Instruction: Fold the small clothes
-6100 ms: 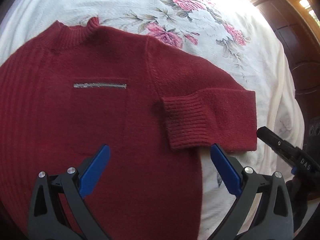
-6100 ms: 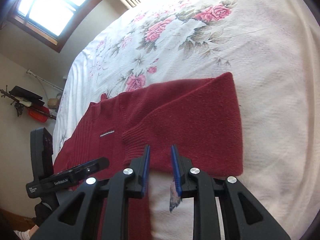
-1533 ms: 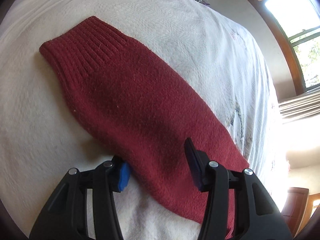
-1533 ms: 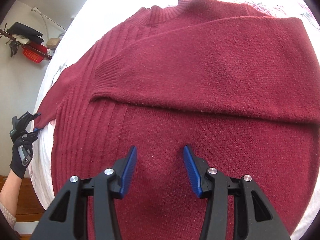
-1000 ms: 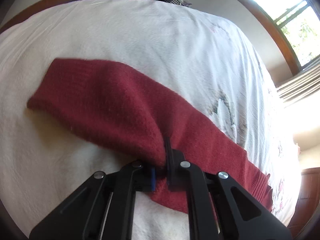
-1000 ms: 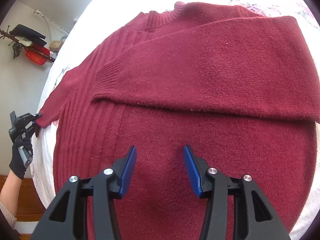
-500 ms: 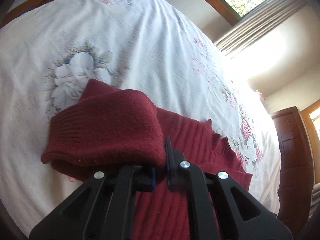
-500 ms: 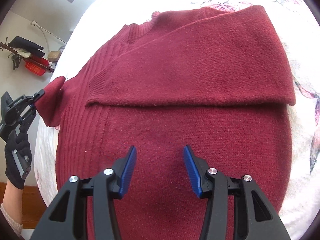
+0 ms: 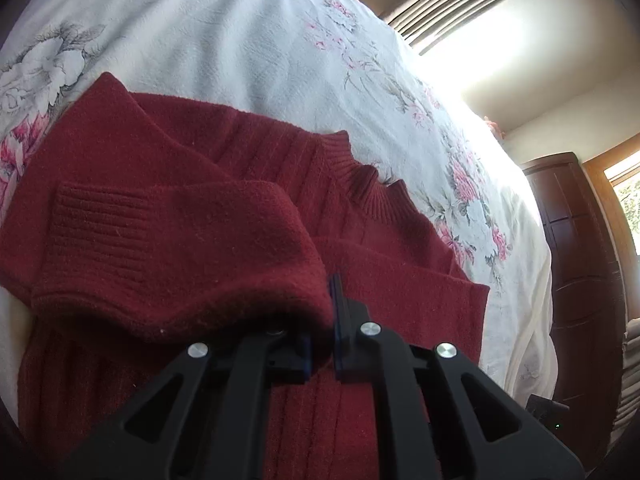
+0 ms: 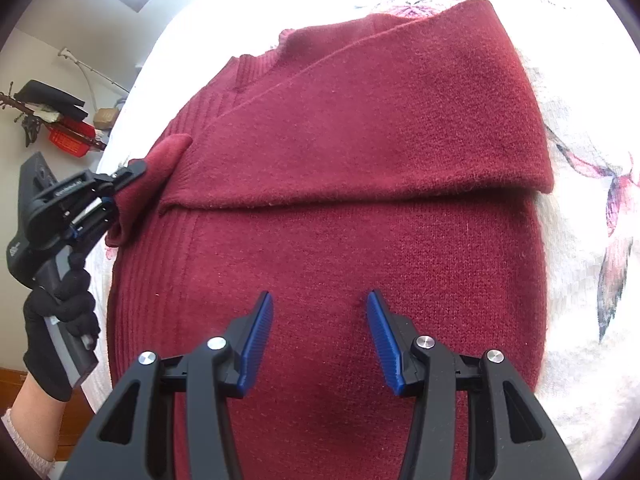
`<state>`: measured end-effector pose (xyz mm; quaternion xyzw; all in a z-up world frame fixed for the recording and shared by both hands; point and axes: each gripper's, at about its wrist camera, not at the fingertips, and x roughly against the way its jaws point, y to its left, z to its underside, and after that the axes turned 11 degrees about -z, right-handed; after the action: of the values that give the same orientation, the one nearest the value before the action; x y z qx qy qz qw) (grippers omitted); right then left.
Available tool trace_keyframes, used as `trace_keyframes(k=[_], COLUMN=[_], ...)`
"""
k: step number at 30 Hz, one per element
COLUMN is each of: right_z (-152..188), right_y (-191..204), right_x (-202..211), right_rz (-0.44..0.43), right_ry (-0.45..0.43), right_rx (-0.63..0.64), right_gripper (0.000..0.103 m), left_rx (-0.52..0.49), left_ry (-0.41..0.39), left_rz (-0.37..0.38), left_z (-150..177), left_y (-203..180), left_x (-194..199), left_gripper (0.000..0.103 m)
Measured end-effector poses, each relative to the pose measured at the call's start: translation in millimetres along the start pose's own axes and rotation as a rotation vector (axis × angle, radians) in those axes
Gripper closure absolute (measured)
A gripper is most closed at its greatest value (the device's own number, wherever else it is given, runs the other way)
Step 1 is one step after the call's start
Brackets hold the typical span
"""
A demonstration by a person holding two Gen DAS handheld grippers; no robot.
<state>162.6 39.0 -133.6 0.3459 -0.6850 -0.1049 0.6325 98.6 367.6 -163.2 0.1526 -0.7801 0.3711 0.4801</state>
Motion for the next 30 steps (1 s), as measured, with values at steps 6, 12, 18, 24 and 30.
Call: trace_keyframes(k=[6,12,18,24,30], right_z=[-1,-9,-28,-57,-76], right_y=[-1,6,32,90,145], right_x=[-5,-9,-20,-56,-97], right_rz=[0.011,0.027,-0.015,-0.079,-0.116], right_ry=[0.021,0.033,0.044,0.076,0.124], right_rx=[0.005,0.006,0.026,0.084,0.138], right_gripper=[0.053,0.052,0.051,0.051,0.047], left_rx=[0.007,-0.057,-0.108,-0.018,-0.029], left_ry=[0.072,0.142,0.029,-0.027,0.003], left_rz=[0.003,0.021,-0.104,-0.263,-0.309], left_z=[18,39,28,-29,-48], left_y=[15,30,73,114,124], left_x=[-18,9,69,70,48], left_gripper=[0.094,0.088,0.077,0.075,0.075])
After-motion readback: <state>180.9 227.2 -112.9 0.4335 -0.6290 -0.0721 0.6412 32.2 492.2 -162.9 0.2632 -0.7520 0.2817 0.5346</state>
